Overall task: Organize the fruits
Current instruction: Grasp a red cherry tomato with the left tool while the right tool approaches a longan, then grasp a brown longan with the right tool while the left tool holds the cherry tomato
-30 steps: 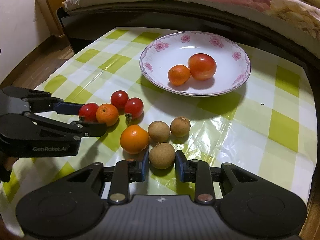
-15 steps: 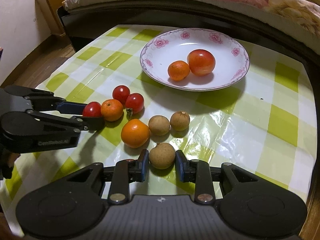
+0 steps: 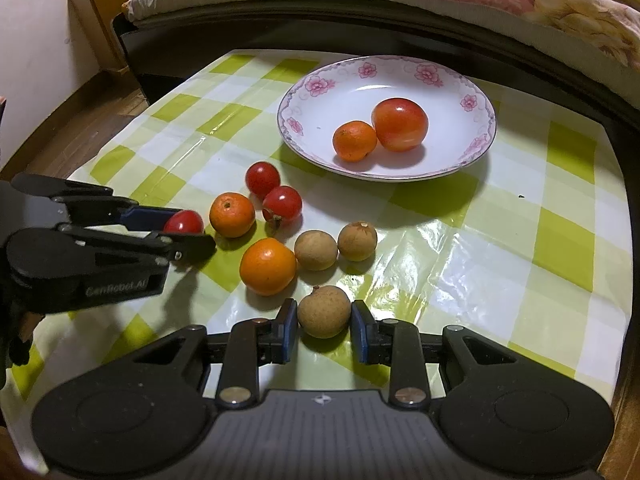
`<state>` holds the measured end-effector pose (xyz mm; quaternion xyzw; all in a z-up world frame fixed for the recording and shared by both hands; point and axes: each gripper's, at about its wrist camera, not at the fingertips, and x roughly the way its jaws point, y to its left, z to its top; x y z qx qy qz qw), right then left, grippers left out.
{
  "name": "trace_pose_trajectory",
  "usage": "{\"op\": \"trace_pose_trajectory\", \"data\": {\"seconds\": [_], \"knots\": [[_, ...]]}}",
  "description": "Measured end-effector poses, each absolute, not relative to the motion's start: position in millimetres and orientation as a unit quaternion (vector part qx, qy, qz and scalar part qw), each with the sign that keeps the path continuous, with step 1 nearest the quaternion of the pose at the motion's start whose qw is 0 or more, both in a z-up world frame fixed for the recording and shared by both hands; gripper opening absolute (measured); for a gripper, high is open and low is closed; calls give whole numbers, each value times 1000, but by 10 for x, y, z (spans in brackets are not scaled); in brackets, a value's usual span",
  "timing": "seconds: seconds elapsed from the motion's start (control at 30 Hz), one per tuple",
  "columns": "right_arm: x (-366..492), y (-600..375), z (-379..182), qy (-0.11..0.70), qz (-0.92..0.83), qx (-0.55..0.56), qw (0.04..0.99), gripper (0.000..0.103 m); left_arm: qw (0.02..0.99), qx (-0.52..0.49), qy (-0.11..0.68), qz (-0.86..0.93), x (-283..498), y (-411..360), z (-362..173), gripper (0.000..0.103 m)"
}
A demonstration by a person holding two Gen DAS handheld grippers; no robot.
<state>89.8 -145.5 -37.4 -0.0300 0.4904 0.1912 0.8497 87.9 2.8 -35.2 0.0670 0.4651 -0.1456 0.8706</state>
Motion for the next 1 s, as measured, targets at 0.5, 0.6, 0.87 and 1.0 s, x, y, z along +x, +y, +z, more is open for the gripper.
{"op": "trace_pose_trajectory", "data": {"seconds": [0.5, 0.6, 0.87, 1.0], "knots": [[820, -1456, -373, 485, 202, -60, 849, 33, 864, 96, 461, -175, 706, -95, -362, 53], [819, -1459, -374, 484, 203, -59, 849, 34, 865, 101, 460, -174, 694, -106, -374, 60], [813, -1492, -374, 484, 201, -62, 850, 39, 868, 96, 459, -165, 693, -88, -380, 56], [809, -1474, -377, 483, 199, -66, 850, 39, 866, 93, 463, -163, 690, -97, -362, 39]]}}
